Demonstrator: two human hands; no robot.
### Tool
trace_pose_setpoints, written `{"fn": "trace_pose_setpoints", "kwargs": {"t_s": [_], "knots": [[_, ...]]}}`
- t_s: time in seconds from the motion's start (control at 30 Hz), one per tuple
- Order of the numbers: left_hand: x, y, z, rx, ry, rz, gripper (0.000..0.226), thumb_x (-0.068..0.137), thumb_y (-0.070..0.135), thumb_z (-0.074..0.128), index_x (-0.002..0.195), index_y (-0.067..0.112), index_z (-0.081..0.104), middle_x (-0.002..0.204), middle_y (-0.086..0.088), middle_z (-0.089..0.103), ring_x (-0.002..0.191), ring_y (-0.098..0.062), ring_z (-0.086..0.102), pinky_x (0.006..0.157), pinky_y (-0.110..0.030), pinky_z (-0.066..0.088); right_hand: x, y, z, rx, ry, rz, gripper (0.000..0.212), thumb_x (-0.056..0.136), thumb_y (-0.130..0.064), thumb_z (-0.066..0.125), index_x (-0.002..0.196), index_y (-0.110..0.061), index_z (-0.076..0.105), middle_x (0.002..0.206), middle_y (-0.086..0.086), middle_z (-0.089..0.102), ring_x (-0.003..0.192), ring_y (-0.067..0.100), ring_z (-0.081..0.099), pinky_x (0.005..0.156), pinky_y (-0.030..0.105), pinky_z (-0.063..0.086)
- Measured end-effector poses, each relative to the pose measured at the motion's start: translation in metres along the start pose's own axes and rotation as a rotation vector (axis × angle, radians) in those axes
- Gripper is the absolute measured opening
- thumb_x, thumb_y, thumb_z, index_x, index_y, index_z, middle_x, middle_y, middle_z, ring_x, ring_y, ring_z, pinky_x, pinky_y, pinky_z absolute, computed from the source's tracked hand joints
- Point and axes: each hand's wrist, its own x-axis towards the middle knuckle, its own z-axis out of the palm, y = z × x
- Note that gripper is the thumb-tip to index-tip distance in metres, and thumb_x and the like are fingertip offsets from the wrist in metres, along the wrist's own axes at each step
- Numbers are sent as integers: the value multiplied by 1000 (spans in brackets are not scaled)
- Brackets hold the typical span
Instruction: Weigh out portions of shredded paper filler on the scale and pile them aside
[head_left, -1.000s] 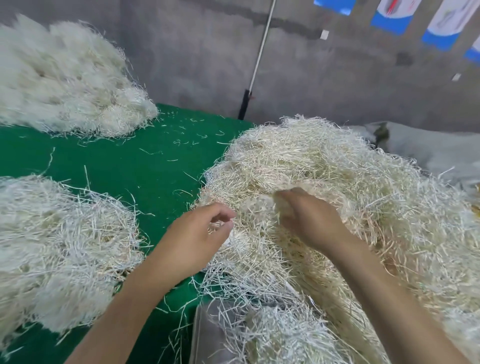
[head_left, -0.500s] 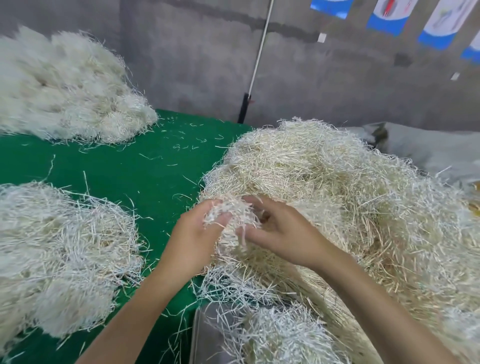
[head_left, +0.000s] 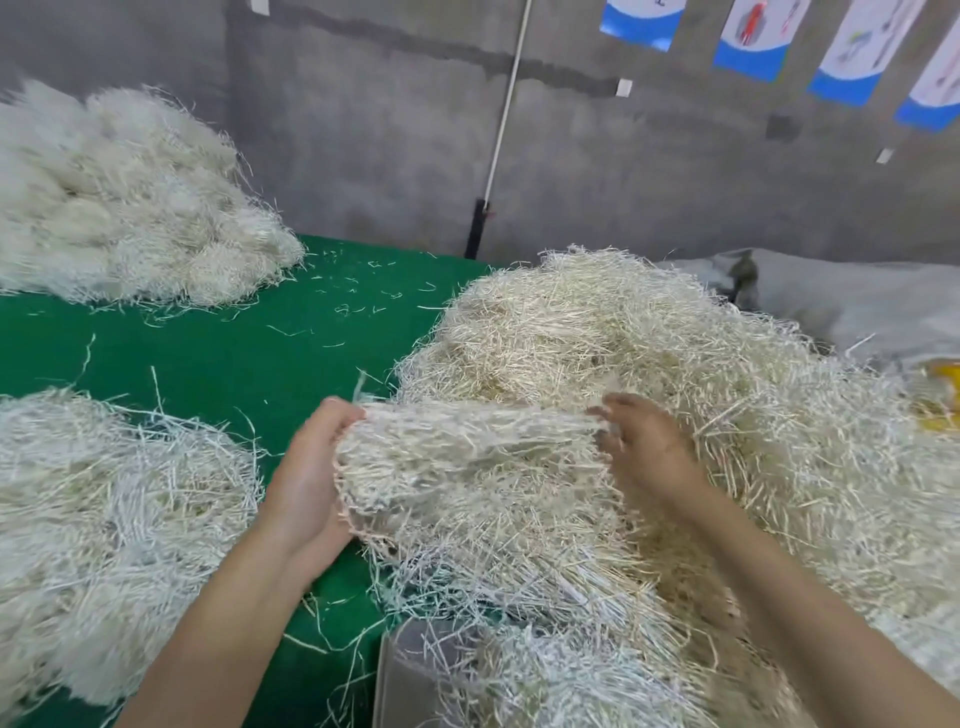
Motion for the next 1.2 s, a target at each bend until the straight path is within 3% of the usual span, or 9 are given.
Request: {"fn": "trace_pose_setpoints", "kwargs": {"t_s": [0.13, 0.3, 0.4, 0.57, 0.67, 0.77, 0.9, 1.13, 1.2], "knots": [[1, 6, -9, -179, 177, 142, 39, 89, 18, 47, 50, 24, 47, 48, 5, 58, 41, -16, 58, 36, -23, 46, 5, 3, -4, 158, -19, 155, 38, 96, -18, 58, 134, -19, 55, 120, -2, 60, 57, 6, 53, 49, 21, 47], [-3, 5, -4, -425, 176, 74, 45, 87, 30, 52, 45, 25, 67, 67, -2, 73, 60, -20, 72, 53, -38, 57, 5, 0, -5, 161, -15, 119, 39, 95, -16, 62, 134, -19, 57, 134, 5, 57, 99, 23, 66, 83, 41, 59], [-4, 8, -10, -362, 248, 89, 33, 81, 42, 59, 57, 26, 74, 67, -1, 73, 66, -22, 72, 64, -36, 51, 0, 1, -6, 232, -71, 158, 47, 94, -8, 57, 138, -23, 52, 131, -2, 56, 87, 13, 69, 57, 21, 56], [4, -2, -14, 538, 155, 150, 29, 97, 40, 47, 114, 29, 67, 130, 4, 61, 110, -12, 53, 98, -42, 41, 3, 1, -10, 454, -23, 276, 38, 93, -5, 61, 130, -14, 57, 117, 14, 63, 40, 5, 49, 37, 22, 39], [3, -9, -13, 1097, -9, 90, 88, 73, 86, 48, 144, 36, 36, 148, 15, 40, 126, -8, 47, 106, -44, 42, 7, -4, -13, 438, 129, 276, 35, 94, -5, 59, 128, -7, 58, 94, 10, 67, 37, 4, 47, 35, 19, 40], [-2, -15, -7, 1438, -153, 122, 101, 58, 89, 58, 140, 41, 27, 129, 15, 58, 102, -4, 63, 88, -29, 54, 11, -13, -19, 520, 257, 298, 28, 96, -6, 55, 123, -7, 61, 83, 3, 64, 38, 2, 49, 36, 15, 40], [0, 1, -21, 1720, -27, 309, 56, 82, 58, 66, 127, 43, 38, 61, 8, 61, 44, 4, 53, 42, -14, 44, 17, -4, -47, 637, 503, 448, 18, 95, -4, 48, 98, -4, 66, 70, 7, 59, 37, 7, 46, 31, 15, 31], [-8, 22, -23, 1071, 252, 547, 12, 86, 56, 58, 97, 59, 53, 69, 16, 62, 54, -21, 60, 54, -25, 48, -16, -28, -60, 359, -223, 185, 68, 91, -9, 63, 149, -31, 35, 147, -5, 39, 112, 9, 53, 81, 25, 56], [-12, 24, -17, 981, 327, 609, 18, 88, 49, 59, 94, 64, 51, 74, 20, 64, 51, -13, 53, 51, -19, 41, -25, -44, -72, 207, -333, 68, 85, 91, -18, 65, 154, -41, 14, 162, -12, 8, 147, 18, 17, 117, 48, 17]]}}
